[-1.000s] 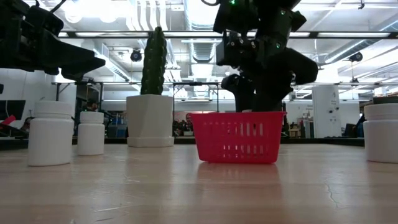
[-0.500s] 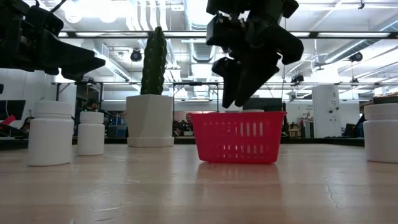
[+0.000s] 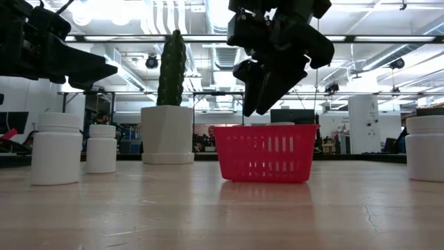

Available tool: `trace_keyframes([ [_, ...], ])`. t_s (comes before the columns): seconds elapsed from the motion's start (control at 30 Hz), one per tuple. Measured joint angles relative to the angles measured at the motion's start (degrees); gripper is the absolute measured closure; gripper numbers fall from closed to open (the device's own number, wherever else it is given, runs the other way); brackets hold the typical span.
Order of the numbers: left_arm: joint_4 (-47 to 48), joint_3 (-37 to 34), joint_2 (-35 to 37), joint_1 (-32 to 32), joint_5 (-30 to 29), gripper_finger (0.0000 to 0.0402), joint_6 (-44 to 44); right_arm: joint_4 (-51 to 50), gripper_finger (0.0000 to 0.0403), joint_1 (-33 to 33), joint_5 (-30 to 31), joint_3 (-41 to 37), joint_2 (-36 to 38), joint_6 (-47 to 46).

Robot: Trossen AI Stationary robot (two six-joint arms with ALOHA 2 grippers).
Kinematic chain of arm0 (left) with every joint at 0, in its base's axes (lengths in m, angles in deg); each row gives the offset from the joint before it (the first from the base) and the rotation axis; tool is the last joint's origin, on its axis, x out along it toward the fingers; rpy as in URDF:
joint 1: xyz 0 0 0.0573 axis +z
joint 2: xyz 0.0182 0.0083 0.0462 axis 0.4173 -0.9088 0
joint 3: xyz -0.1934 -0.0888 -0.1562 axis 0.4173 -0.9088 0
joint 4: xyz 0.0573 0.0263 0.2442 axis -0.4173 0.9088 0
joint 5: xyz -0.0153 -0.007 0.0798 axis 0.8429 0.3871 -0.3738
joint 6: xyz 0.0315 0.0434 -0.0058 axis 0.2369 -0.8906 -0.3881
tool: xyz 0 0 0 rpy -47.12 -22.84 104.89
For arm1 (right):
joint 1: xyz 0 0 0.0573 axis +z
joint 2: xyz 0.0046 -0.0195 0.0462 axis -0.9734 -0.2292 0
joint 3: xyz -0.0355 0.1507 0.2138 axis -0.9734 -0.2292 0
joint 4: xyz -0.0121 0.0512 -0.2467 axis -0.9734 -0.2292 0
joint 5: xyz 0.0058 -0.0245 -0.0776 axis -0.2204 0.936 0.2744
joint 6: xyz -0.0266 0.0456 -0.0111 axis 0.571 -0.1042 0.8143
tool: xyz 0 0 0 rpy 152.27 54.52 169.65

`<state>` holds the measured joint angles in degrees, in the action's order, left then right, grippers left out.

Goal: Pick and place pill bottles into a basket
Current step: Put the white pill bottle into the red bin

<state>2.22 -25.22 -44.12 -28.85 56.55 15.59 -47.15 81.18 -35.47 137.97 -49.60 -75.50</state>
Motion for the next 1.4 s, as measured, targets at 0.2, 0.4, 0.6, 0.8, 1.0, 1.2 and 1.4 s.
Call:
trace_keyframes([
  [0.2,0.0,0.0,0.0,0.0,-0.28,0.0175,0.0,2.95,0.0199,0.22,-2.03,-0.22,0.0,-0.31],
  [0.4,0.0,0.0,0.0,0.0,-0.26,0.0175,0.0,9.05,0.0199,0.22,-4.48,-1.51,0.09,-0.73],
  [0.6,0.0,0.0,-0.02,0.0,-0.24,0.0175,0.5,9.85,0.0199,0.22,-4.48,-1.58,0.45,-1.62],
  [0.8,-1.71,0.0,0.05,0.0,-0.2,0.0175,1.55,16.74,0.02,0.28,-4.68,-4.61,2.54,-0.66],
  [1.0,-1.53,0.0,-0.26,0.0,-0.15,0.0175,1.6,28.2,0.02,0.17,-4.68,-12.65,8.28,-1.28],
  [1.2,-1.46,0.0,-0.84,0.0,0.02,0.0175,2.95,43.62,0.02,0.17,-4.68,-24.24,15.69,-3.03],
  [1.4,-1.64,0.0,-2.16,-0.02,-0.08,0.0175,3.0,53.12,0.02,0.04,-4.59,-33.17,22.95,-4.18],
])
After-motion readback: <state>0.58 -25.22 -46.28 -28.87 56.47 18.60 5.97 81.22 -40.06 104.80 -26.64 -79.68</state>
